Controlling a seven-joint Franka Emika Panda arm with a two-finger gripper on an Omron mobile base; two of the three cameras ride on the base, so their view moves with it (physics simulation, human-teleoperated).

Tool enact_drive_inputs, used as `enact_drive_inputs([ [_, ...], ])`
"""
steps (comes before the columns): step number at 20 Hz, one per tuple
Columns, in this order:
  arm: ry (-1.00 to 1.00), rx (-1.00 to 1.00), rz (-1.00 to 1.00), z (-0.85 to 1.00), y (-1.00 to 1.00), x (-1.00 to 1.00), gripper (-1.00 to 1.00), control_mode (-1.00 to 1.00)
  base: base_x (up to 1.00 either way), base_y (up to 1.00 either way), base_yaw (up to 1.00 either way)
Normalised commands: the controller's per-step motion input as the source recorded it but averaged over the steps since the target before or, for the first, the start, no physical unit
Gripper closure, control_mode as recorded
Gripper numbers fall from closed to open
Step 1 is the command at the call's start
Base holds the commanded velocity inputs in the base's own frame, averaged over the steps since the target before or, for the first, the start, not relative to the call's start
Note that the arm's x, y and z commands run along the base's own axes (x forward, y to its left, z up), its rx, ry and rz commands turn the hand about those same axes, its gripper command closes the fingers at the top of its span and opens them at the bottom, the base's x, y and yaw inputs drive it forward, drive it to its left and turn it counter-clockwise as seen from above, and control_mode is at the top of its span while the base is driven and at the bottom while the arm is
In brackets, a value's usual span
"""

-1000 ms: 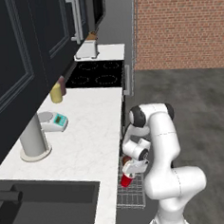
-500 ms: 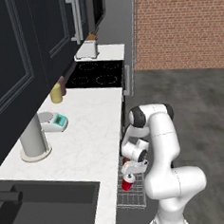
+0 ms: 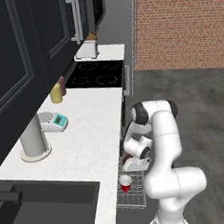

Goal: Pick up the cup and bowl from the counter, place them in the dishwasher, and close the dishwasher door.

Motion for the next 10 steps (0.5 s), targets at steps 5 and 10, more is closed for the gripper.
enact_drive_inputs([
  [5,-0.13,0.10,-0.04,1.00,-0.31,-0.46,-1.00,-1.00,0.00,0.00,0.00],
  [10,-0.13,0.09,-0.04,0.98,-0.31,-0.44,-1.00,-1.00,0.00,0.00,0.00],
])
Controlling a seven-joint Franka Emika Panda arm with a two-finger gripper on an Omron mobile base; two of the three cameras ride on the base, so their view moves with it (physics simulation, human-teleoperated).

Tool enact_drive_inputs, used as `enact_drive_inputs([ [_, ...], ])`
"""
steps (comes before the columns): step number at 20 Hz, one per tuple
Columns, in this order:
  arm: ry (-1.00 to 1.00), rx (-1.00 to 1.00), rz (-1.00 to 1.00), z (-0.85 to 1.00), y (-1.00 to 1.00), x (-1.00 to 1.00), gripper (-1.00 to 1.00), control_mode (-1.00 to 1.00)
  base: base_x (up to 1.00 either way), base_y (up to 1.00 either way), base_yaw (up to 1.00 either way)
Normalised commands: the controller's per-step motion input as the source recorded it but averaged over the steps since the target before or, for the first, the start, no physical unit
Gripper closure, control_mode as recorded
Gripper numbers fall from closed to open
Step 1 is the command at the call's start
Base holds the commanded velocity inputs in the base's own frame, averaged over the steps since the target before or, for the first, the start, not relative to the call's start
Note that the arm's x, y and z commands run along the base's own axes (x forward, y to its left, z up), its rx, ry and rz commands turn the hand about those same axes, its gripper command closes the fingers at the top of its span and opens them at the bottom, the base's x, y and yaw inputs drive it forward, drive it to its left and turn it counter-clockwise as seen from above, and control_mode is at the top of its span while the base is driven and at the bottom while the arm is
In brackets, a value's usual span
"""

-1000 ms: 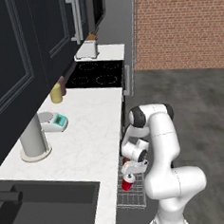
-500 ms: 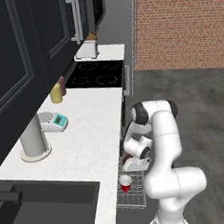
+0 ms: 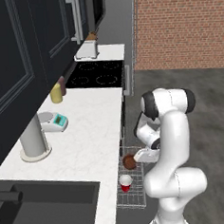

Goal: Pick up the cup and bowl from the counter, place them in the dishwasher, and close the dishwasher door.

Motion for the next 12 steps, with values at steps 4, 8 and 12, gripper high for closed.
enact_drive_inputs([
  [4,-0.15,0.08,-0.05,0.86,-0.58,-0.39,-1.00,-1.00,0.00,0.00,0.00],
  [8,-0.09,0.07,-0.10,0.99,-0.49,-0.43,-1.00,-1.00,0.00,0.00,0.00],
  [12,-0.03,0.06,-0.15,0.99,-0.43,-0.37,-1.00,-1.00,0.00,0.00,0.00],
])
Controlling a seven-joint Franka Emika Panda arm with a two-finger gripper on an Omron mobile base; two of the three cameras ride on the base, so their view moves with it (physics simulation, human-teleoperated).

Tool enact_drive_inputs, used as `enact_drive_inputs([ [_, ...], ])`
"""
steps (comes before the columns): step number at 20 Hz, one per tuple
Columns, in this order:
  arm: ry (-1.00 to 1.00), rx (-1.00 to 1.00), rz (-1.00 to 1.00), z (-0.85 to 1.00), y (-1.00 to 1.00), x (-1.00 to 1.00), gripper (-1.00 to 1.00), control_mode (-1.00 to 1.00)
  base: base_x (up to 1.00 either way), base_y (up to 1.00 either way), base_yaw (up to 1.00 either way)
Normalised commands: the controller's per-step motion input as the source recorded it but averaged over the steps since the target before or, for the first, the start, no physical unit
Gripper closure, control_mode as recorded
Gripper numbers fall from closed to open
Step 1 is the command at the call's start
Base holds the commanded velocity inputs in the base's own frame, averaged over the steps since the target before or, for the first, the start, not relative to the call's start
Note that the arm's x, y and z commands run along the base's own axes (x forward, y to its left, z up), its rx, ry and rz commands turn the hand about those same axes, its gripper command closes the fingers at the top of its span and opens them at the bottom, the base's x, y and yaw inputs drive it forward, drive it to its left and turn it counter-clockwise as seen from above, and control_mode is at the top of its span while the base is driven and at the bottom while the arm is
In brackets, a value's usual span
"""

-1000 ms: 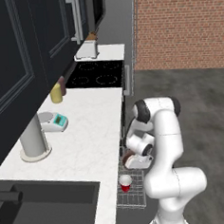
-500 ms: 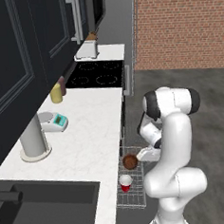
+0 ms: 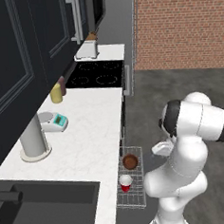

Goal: Pick up the cup and bowl from the counter, place them in the dishwasher, and close the dishwasher door.

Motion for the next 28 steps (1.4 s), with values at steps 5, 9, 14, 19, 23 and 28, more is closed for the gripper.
enact_drive_inputs([
  [5,0.11,0.06,-0.14,0.87,-0.41,-0.07,-1.00,-1.00,0.00,0.00,0.00],
  [9,0.03,0.05,-0.04,0.29,-0.69,-0.11,-1.00,-1.00,0.00,0.00,0.00],
  [14,0.00,0.03,0.00,0.01,-0.68,-0.16,-1.00,-1.00,0.00,0.00,0.00],
  [19,-0.01,0.17,0.00,0.00,-0.80,-0.14,-1.00,-1.00,0.00,0.00,0.00],
  [23,0.00,0.23,0.00,-0.07,-0.79,-0.08,-1.00,-1.00,0.00,0.00,0.00],
  [28,0.00,0.23,0.00,-0.22,-0.72,-0.11,-1.00,-1.00,0.00,0.00,0.00],
])
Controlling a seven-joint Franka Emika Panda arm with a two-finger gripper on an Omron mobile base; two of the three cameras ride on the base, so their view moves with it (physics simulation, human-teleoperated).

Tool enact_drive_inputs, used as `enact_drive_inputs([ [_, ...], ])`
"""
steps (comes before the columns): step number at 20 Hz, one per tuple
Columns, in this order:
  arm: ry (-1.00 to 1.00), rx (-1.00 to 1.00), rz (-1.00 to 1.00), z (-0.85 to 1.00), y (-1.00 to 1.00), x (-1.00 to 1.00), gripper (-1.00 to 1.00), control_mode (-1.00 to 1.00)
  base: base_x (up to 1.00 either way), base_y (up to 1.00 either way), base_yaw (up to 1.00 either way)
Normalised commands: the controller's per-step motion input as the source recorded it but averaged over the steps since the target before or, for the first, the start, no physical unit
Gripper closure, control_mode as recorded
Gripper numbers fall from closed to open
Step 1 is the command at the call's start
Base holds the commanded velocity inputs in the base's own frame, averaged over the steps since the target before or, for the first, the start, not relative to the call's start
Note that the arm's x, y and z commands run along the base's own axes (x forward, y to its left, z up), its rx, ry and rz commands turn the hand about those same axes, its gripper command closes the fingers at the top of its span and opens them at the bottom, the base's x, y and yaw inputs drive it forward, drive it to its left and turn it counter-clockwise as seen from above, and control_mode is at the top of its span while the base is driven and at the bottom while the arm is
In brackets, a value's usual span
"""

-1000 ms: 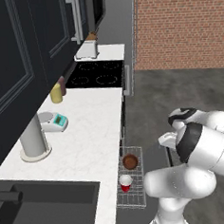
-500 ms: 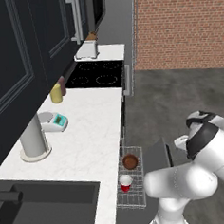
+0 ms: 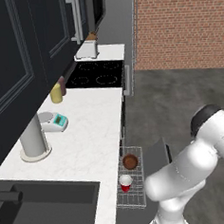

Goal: Pick up the cup and bowl from the counter, place them in the dishwasher, and close the dishwasher door.

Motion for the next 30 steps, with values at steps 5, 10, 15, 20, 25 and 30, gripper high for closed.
enact_drive_inputs([
  [5,0.01,0.23,0.00,-0.49,-0.52,-0.02,-1.00,-1.00,0.00,0.00,0.00],
  [10,0.06,0.25,0.03,-0.53,-0.18,0.02,-1.00,-1.00,0.00,0.00,0.00],
  [15,0.04,0.28,0.07,-0.47,-0.30,0.05,-1.00,-1.00,0.00,0.00,0.00],
  [20,0.03,0.32,0.07,-0.19,-0.48,0.00,-1.00,-1.00,0.00,0.00,0.00],
  [25,0.03,0.25,0.03,-0.35,-0.11,0.01,-1.00,-1.00,0.00,0.00,0.00],
  [30,-0.06,0.13,0.08,-0.55,0.00,0.12,-1.00,-1.00,0.00,0.00,0.00],
])
